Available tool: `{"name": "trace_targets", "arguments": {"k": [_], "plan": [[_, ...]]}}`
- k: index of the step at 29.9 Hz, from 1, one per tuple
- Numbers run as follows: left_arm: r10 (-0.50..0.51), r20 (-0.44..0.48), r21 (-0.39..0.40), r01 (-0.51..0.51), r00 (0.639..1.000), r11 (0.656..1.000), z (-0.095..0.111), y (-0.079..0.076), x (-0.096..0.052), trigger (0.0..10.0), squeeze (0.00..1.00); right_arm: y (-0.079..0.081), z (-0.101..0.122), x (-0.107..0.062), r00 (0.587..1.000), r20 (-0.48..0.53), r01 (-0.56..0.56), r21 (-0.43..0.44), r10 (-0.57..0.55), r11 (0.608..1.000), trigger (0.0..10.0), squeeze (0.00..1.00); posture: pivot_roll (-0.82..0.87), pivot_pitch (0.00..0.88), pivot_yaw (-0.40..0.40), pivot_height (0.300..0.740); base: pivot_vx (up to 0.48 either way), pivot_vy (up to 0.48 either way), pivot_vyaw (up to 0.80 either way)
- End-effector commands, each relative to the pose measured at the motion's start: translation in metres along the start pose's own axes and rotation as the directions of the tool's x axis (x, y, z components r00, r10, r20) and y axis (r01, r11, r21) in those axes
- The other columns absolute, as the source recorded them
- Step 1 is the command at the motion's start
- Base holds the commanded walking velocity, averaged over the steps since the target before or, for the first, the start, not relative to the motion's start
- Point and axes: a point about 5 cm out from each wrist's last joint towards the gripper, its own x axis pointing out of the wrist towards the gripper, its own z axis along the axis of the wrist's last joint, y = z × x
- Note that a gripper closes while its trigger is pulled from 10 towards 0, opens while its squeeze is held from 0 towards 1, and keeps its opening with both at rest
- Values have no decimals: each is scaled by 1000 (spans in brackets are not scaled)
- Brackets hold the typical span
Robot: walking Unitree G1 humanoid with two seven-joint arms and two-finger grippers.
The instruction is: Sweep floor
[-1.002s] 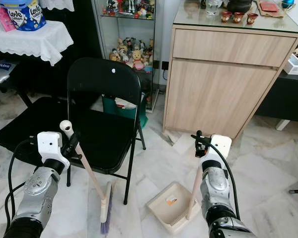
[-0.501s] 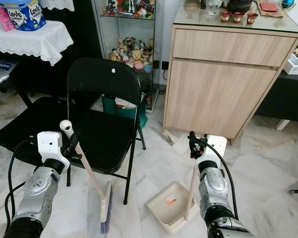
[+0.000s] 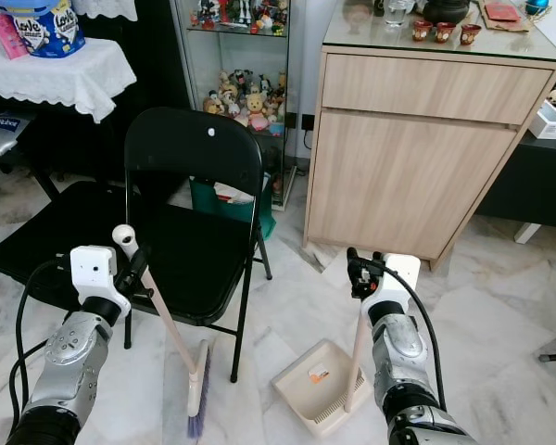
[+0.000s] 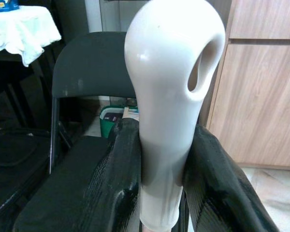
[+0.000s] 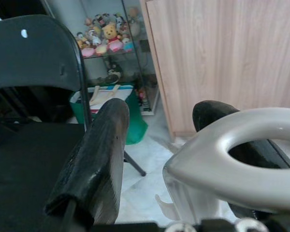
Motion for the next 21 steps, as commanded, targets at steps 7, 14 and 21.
{"name": "trace_targets", "arguments": {"k": [7,14,21], "plan": [[-23,32,19,23,999,1000,10,-1,6,10000,0,8,-2,1,996,-18,-91,79,93,993,10000,208,37,54,10,740,0,0,0],[-27,28,21,26,999,999,10,-2,6,10000,0,11,-5,0,988,-27,-150,121,155,981,10000,212,36,54,11,740,0,0,0],[-31,29,20,31,999,999,11,-2,7,10000,0,13,-5,-1,974,-26,-217,166,224,962,10000,212,35,52,13,740,0,0,0]]}}
